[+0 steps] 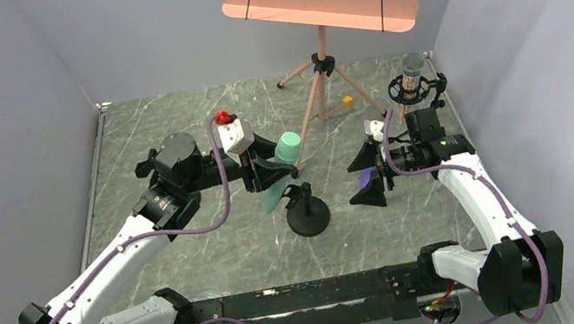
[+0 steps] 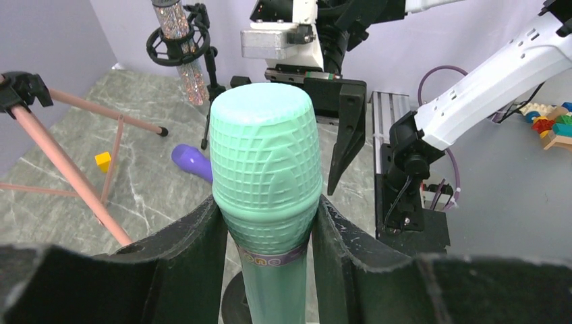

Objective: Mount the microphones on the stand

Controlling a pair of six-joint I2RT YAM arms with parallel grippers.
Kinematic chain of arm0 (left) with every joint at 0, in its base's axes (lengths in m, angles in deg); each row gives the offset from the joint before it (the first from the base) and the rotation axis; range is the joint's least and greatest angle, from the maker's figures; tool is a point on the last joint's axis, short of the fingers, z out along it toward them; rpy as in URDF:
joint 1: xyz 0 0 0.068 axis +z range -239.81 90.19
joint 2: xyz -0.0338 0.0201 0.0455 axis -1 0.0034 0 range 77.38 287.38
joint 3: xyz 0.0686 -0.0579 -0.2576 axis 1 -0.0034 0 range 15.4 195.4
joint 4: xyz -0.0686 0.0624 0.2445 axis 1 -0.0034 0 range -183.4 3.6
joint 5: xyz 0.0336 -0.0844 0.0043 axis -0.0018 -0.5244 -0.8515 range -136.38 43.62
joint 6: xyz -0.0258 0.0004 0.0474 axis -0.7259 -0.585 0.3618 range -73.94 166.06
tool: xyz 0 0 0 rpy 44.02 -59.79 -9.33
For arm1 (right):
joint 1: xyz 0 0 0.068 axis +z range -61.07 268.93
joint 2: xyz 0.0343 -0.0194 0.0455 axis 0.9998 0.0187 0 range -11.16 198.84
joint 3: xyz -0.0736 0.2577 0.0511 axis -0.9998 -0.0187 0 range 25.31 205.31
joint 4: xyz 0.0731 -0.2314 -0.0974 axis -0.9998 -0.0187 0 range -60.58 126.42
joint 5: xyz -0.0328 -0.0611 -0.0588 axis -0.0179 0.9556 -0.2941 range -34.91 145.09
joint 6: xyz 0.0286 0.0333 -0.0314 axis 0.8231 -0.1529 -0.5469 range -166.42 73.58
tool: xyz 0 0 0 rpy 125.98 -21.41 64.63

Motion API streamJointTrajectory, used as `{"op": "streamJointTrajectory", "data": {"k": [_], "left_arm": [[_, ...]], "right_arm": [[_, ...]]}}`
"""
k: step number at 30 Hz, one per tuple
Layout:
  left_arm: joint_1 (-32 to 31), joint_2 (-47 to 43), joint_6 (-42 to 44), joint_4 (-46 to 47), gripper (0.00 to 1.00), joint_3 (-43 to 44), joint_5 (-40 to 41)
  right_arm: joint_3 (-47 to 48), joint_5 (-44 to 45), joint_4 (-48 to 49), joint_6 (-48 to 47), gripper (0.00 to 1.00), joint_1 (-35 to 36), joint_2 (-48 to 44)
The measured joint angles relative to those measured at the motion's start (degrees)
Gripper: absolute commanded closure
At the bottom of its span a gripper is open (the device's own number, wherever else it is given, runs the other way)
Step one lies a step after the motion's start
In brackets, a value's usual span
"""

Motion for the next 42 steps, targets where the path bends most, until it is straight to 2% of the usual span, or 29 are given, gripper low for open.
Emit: {"op": "streamJointTrajectory", "data": {"k": [6, 11, 13, 16, 21, 25, 33, 37, 40, 42], "left_arm": [[-0.1, 0.1, -2.4, 2.4, 1.0, 1.4, -0.6], [-0.3, 2.0, -8.0, 6.6, 1.0, 6.0, -3.3], [-0.5, 3.2, -9.0, 7.6, 1.0, 8.0, -3.9], [-0.9, 4.8, -9.9, 8.4, 1.0, 9.8, -4.5], [-1.6, 7.4, -12.2, 9.6, 1.0, 11.3, -4.5], [-2.7, 9.7, -14.2, 11.0, 1.0, 13.2, -4.4], [-5.2, 12.6, -15.8, 13.9, 1.0, 16.0, -2.7], [-6.0, 14.0, -15.7, 14.3, 1.0, 17.1, -1.4], [-6.6, 14.7, -15.5, 14.2, 1.0, 17.2, 0.0], [-7.1, 14.9, -15.2, 14.2, 1.0, 17.2, 1.0]], "right_arm": [[1.6, -2.7, -1.5, -1.3, 0.0, 0.2, -0.1], [15.6, -6.5, -1.6, 2.1, 0.0, 0.7, 1.8], [21.3, -8.6, 1.7, 6.9, 0.0, 0.7, 2.6], [24.9, -11.3, 15.6, 22.8, 0.0, 0.8, 2.4], [22.4, -12.2, 42.3, 50.7, 0.0, 3.3, 2.6], [16.8, -11.8, 56.7, 64.8, 0.0, 8.6, 2.7], [16.4, -10.1, 59.2, 69.6, 0.01, 14.2, 3.8], [14.6, -8.8, 64.8, 74.7, 0.05, 15.1, 3.7], [11.9, -7.6, 70.1, 79.9, 0.16, 15.4, 3.7], [10.6, -7.1, 72.5, 82.4, 0.28, 15.5, 3.7]]}}
